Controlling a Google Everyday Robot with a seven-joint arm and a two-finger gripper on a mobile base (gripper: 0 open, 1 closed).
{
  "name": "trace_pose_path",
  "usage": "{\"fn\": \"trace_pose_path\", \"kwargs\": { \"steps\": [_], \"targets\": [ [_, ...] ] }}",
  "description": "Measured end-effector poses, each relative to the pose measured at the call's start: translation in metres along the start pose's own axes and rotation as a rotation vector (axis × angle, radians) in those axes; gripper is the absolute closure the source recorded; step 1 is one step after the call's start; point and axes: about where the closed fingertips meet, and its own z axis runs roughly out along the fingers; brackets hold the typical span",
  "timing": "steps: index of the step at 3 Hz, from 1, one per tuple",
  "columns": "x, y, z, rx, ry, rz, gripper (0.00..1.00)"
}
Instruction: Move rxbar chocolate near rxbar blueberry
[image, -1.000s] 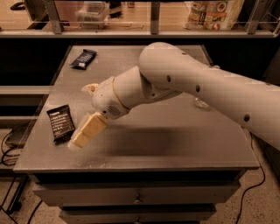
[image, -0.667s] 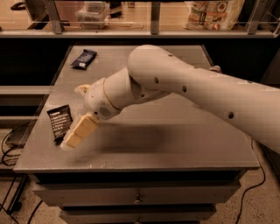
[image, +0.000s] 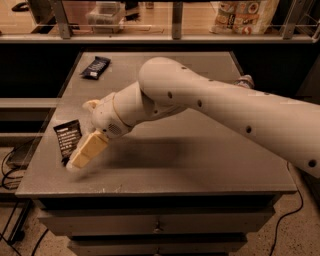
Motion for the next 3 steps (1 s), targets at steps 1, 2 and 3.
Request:
{"fn": "trace_pose_path", "kwargs": {
  "steps": [1, 2, 3],
  "targets": [
    [0.002, -0.005, 0.011, -0.006, -0.025, 0.013, 0.0],
    [0.005, -0.007, 0.024, -0.024, -0.059, 0.03, 0.0],
    [0.003, -0.007, 0.038, -0.054, -0.084, 0.033, 0.0]
  ]
}}
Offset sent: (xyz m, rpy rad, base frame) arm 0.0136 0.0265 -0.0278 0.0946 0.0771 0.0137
